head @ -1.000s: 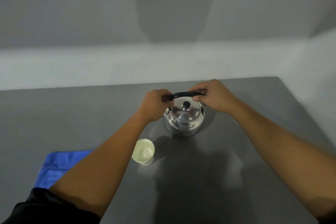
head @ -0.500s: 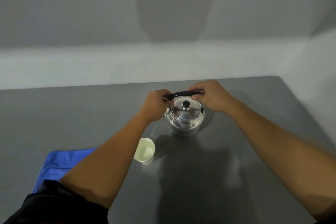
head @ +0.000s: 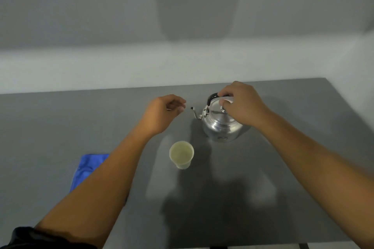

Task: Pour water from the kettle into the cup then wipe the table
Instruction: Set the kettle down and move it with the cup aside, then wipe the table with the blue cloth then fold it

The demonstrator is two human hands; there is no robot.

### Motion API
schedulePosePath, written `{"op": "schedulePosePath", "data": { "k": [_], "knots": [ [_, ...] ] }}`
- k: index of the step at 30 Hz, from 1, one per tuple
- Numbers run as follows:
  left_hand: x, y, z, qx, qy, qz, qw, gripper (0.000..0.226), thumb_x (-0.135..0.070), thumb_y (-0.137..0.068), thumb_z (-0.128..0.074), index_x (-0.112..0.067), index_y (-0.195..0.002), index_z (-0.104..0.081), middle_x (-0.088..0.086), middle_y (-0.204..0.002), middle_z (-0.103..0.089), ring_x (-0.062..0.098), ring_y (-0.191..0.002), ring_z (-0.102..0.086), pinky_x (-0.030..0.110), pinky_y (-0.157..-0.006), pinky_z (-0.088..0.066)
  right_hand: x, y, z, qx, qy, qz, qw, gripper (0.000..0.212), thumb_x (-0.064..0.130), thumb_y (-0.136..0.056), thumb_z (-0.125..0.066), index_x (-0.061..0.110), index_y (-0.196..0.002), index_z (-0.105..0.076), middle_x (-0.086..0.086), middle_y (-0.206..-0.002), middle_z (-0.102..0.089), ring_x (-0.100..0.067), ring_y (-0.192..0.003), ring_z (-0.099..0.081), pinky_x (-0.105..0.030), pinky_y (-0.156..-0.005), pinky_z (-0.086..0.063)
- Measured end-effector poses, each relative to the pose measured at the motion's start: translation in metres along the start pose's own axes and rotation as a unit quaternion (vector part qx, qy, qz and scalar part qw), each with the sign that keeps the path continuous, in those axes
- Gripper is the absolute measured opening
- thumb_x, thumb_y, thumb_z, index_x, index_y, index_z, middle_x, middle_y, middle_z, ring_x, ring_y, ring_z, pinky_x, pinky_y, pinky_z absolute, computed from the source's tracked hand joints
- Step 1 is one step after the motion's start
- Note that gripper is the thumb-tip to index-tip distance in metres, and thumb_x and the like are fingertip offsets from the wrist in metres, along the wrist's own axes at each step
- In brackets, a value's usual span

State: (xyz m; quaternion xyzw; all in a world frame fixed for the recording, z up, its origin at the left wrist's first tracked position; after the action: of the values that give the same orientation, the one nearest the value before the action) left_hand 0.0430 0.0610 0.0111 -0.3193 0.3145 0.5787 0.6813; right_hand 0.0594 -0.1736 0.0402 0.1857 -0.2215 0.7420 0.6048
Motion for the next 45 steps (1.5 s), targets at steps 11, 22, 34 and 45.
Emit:
{"op": "schedulePosePath", "data": {
  "k": [11, 22, 34, 45],
  "knots": [
    [0.125, 0.127, 0.089, -0.018, 0.068, 0.122, 0.99, 0.016, -0.006, -0.093, -0.072, -0.016, -0.107, -0.073, 0.011, -0.102, -0.079, 0.028, -0.095, -0.074, 0.043, -0.096, -0.056, 0.144, 0.076, -0.127, 0.078, -0.265, -0.02, 0.961, 0.011, 0.016, -0.086, -0.077, 0.027, -0.086, -0.079, 0.011, -0.071, -0.074, -0.003, -0.067, -0.068, -0.023, -0.075, -0.057],
    [0.247, 0.231, 0.141, -0.11, -0.063, 0.229, 0.965, 0.022, -0.01, -0.089, -0.075, -0.016, -0.109, -0.076, 0.006, -0.115, -0.073, 0.025, -0.097, -0.068, 0.027, -0.09, -0.047, 0.174, 0.103, -0.279, 0.15, -0.233, -0.134, 0.951, 0.012, 0.022, -0.084, -0.075, 0.022, -0.096, -0.077, 0.011, -0.075, -0.069, -0.012, -0.078, -0.068, -0.016, -0.074, -0.05],
    [0.281, 0.243, 0.143, -0.102, -0.09, 0.257, 0.957, 0.044, -0.02, -0.093, -0.069, -0.025, -0.136, -0.062, 0.015, -0.128, -0.061, 0.035, -0.117, -0.058, 0.043, -0.102, -0.049, 0.182, 0.103, -0.332, 0.104, -0.178, -0.121, 0.971, 0.034, 0.014, -0.086, -0.073, 0.023, -0.119, -0.073, 0.009, -0.085, -0.063, 0.01, -0.063, -0.052, 0.008, -0.057, -0.032],
    [0.283, 0.244, 0.138, -0.094, -0.025, 0.259, 0.961, 0.037, -0.01, -0.092, -0.067, -0.027, -0.124, -0.071, 0.005, -0.089, -0.067, 0.016, -0.069, -0.059, 0.032, -0.074, -0.053, 0.17, 0.127, -0.35, 0.08, -0.34, -0.306, 0.886, 0.035, 0.001, -0.076, -0.074, 0.036, -0.076, -0.076, 0.006, -0.09, -0.075, -0.006, -0.076, -0.07, -0.018, -0.062, -0.058]
  ]
}}
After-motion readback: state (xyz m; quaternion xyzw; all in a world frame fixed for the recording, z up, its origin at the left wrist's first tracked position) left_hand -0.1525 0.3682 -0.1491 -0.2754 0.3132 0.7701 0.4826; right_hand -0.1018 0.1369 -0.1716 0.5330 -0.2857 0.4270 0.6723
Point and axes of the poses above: each hand's wrist, its own y-axis away from the middle knuckle, its own z-axis out of the back of the hand, x = y × z, the point moved 10 cm from there along -y, towards the middle knuckle
